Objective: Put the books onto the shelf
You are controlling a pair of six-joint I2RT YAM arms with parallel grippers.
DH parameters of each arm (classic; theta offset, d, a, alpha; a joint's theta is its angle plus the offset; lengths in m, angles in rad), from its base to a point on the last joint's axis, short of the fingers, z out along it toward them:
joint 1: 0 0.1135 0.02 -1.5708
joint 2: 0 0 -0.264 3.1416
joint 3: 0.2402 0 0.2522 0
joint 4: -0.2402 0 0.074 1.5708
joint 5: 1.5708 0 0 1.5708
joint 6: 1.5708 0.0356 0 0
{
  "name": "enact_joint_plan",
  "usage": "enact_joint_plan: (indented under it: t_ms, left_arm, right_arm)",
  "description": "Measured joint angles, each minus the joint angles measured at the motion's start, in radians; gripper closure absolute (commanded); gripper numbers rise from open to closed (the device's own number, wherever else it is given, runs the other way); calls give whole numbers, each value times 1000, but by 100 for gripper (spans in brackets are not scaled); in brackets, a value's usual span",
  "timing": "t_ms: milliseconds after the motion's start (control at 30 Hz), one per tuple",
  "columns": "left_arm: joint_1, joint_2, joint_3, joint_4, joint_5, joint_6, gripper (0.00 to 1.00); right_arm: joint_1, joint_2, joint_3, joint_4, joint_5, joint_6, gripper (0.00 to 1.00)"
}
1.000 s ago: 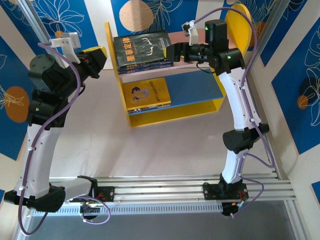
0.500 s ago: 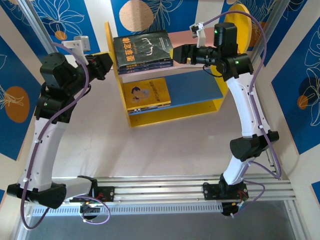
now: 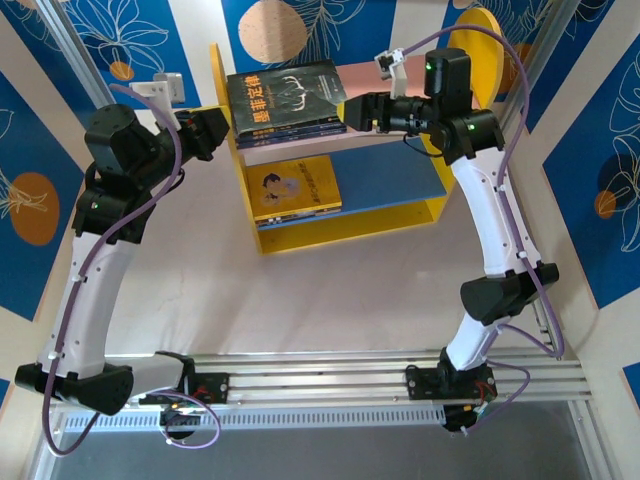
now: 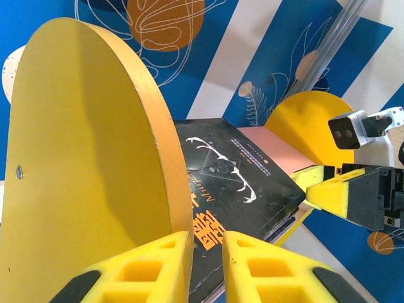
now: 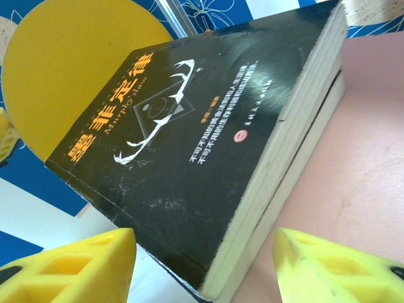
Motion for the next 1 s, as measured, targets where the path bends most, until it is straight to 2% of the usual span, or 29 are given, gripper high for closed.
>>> enact_joint_plan:
  t_ms: [633,1000]
  left_arm:
    - [0,1,0,-1,2,0,78]
    - [0,1,0,-1,2,0,78]
  right_arm:
    - [32,-29,-17,-1,-4,-4,41]
    - [23,-16,18,-12,2,-8,37]
